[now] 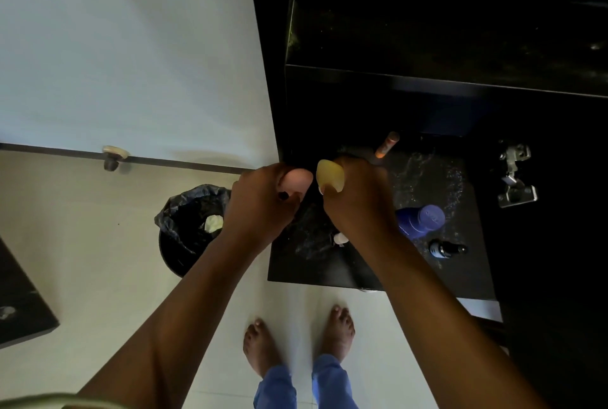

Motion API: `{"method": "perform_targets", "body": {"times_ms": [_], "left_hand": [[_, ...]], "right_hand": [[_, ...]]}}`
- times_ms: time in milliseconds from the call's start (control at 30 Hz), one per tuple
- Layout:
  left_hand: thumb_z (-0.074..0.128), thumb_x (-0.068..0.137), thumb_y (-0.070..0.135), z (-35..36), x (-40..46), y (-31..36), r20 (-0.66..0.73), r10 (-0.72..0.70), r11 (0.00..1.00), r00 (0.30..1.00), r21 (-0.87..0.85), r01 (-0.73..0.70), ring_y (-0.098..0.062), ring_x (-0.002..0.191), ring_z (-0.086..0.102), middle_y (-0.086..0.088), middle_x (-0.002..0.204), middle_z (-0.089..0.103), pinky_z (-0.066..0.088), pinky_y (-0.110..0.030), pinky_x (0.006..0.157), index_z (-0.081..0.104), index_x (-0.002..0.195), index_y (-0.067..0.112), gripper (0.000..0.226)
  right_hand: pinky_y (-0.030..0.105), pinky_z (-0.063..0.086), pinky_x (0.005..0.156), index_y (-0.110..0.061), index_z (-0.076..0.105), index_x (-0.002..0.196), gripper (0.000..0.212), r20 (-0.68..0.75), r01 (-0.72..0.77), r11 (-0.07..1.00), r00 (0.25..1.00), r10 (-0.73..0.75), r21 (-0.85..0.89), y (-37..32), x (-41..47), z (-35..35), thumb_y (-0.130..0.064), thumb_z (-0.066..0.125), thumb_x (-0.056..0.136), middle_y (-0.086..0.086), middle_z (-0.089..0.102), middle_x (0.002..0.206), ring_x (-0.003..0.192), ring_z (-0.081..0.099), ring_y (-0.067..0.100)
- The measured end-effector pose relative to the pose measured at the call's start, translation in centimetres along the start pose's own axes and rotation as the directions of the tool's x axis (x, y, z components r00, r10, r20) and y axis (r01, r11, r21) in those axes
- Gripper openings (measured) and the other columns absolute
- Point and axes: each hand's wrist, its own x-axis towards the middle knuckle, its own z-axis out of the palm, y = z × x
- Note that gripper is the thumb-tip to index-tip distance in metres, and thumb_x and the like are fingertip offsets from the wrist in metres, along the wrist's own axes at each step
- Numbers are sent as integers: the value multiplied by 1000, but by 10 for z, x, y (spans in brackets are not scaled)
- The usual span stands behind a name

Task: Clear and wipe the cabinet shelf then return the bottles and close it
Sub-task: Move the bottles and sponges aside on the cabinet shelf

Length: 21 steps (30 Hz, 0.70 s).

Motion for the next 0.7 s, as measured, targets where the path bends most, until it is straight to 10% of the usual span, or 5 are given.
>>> {"method": "perform_targets", "body": {"times_ms": [333, 700], "left_hand": [[82, 89, 18, 8, -11, -11, 3, -52, 997, 999, -54, 52, -22, 112, 72, -8, 122, 77, 48, -19, 89, 70, 131, 12, 44], [75, 92, 8, 16, -81, -8, -83, -138, 981, 987, -149, 125, -11, 103, 75, -2, 119, 78, 63, -35, 93, 72, 130, 15, 38]], "right_hand": [[18, 39, 77, -12, 65, 126, 29, 4, -82, 996, 997, 82, -31, 4, -4, 8, -24, 68, 100, 10, 71, 121, 111, 69, 25], [6, 41, 83, -19, 60, 137, 47, -139, 22, 990, 990, -3, 137, -10, -19, -40, -23, 75, 93, -4, 67, 127, 114, 64, 12]]}}
